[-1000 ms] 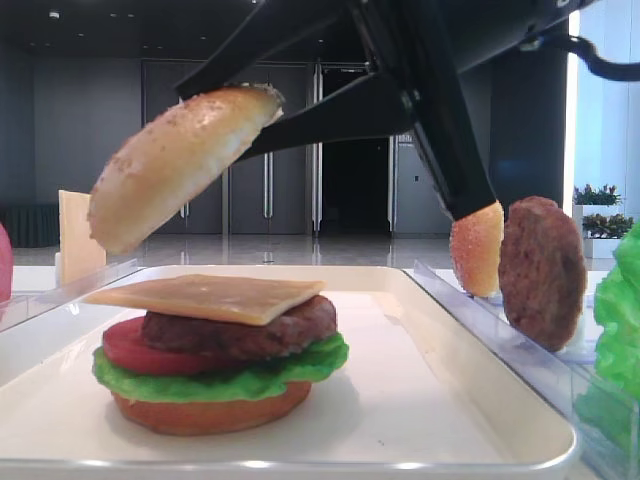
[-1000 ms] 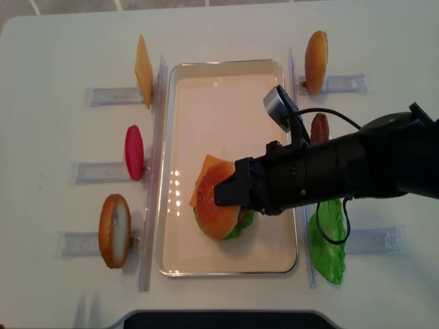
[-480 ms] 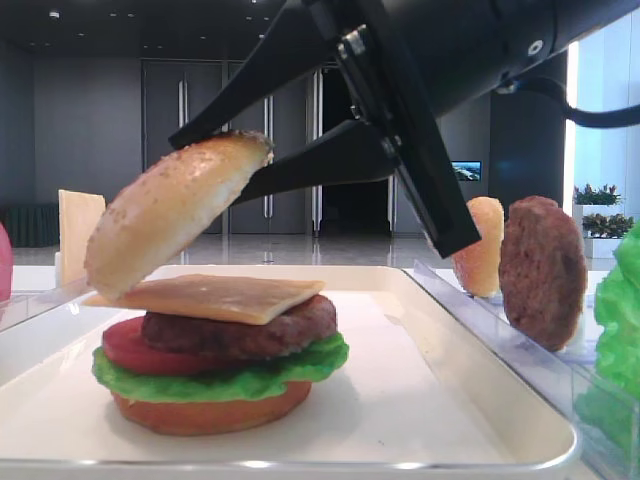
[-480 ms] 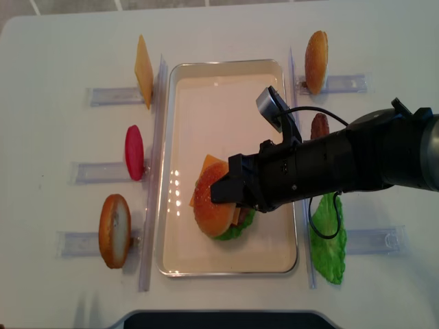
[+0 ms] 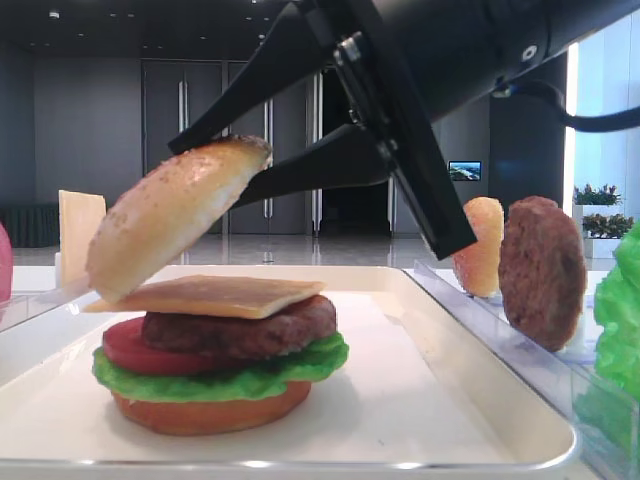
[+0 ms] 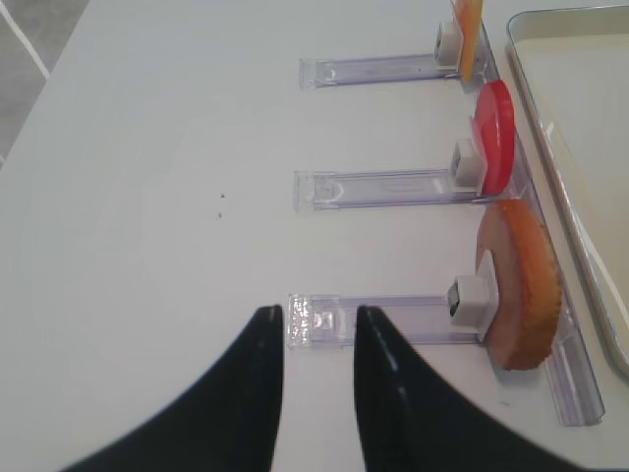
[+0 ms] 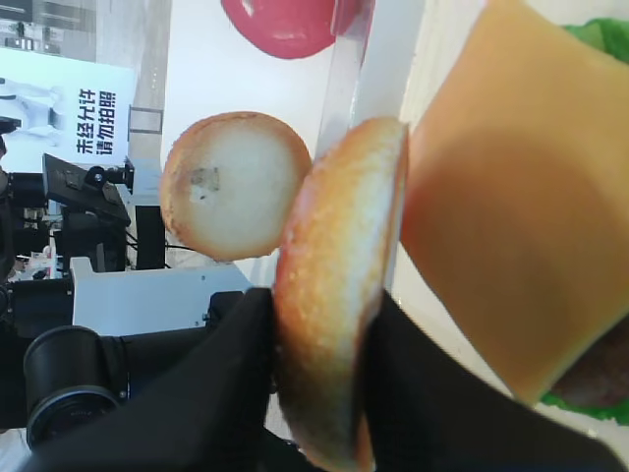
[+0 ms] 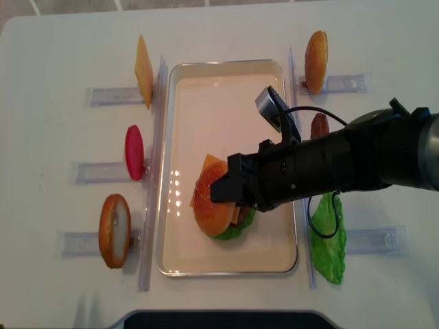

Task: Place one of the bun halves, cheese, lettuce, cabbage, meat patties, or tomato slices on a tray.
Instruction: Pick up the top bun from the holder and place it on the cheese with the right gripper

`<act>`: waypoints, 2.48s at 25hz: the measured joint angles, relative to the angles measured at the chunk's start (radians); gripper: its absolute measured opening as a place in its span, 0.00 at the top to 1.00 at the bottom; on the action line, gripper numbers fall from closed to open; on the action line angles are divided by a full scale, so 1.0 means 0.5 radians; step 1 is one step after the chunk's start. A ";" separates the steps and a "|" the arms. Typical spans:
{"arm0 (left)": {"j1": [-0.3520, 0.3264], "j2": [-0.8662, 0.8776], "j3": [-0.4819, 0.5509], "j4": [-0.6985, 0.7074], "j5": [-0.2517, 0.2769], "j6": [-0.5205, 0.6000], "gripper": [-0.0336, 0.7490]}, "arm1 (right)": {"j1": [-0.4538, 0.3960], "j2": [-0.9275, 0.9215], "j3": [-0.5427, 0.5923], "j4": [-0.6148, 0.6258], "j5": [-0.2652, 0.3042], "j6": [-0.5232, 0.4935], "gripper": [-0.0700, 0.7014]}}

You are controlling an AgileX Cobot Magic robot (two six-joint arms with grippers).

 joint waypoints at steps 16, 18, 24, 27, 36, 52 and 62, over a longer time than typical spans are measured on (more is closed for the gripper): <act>0.000 0.000 0.000 0.000 0.000 0.000 0.71 | 0.000 0.000 -0.015 0.000 -0.043 -0.012 0.61; 0.000 0.000 0.000 0.000 0.000 0.000 0.71 | 0.000 0.000 -0.024 0.000 -0.050 -0.014 0.61; 0.000 0.000 0.000 0.000 0.000 0.000 0.71 | 0.000 0.000 -0.028 0.000 -0.062 -0.021 0.61; 0.000 0.000 0.000 0.000 0.000 0.000 0.71 | 0.000 0.000 -0.028 0.002 -0.077 -0.032 0.61; 0.000 0.000 0.000 0.000 0.000 0.000 0.71 | 0.000 0.000 -0.028 0.006 -0.100 -0.079 0.61; 0.000 0.000 0.000 0.000 0.000 0.000 0.71 | 0.000 0.000 -0.028 0.006 -0.135 -0.089 0.40; 0.000 0.000 0.000 0.000 0.000 0.000 0.71 | 0.000 0.000 -0.028 -0.135 -0.251 -0.077 0.30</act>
